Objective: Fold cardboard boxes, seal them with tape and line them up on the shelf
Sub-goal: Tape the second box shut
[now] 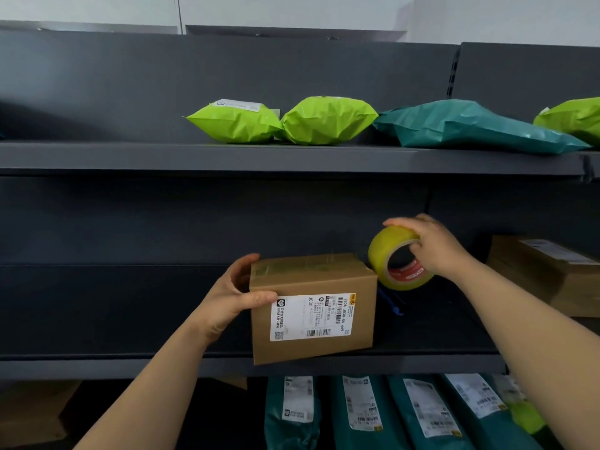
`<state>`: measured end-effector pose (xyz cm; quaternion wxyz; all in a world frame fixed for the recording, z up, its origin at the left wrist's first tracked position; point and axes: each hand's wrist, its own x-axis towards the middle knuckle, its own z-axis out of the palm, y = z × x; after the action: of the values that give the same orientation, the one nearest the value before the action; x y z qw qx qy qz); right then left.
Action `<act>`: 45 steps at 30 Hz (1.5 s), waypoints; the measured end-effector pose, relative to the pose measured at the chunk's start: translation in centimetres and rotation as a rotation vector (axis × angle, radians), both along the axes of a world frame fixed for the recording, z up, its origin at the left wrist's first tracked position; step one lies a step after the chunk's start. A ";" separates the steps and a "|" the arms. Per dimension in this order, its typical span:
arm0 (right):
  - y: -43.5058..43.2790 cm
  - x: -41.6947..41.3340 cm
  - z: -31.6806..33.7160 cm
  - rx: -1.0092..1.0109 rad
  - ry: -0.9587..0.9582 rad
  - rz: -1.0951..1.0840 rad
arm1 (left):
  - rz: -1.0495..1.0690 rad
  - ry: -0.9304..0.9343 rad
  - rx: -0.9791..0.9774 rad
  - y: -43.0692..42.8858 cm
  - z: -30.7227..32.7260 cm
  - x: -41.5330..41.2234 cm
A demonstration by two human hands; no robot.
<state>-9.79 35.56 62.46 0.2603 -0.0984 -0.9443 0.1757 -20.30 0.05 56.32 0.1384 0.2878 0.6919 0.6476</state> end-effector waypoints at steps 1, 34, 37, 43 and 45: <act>0.0 0.0 -0.1 -0.001 -0.015 0.005 | 0.001 0.000 0.004 0.0 -0.1 0.0; -2.7 0.0 -4.8 -0.009 -0.201 -0.009 | 0.183 0.966 -1.119 9.4 3.8 4.3; -2.3 0.0 -4.8 0.008 -0.214 0.007 | 0.118 1.028 -1.105 9.6 3.8 4.2; -2.0 0.1 -5.3 -0.032 -0.209 0.049 | 0.092 1.048 -1.125 10.5 4.2 4.1; -1.9 0.1 -5.3 -0.036 -0.207 0.059 | 0.101 1.057 -1.157 10.9 4.5 3.9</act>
<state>-9.70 33.69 57.17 0.1542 -0.0931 -0.9653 0.1892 -16.38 10.90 60.86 -0.1108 0.4080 0.9056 -0.0330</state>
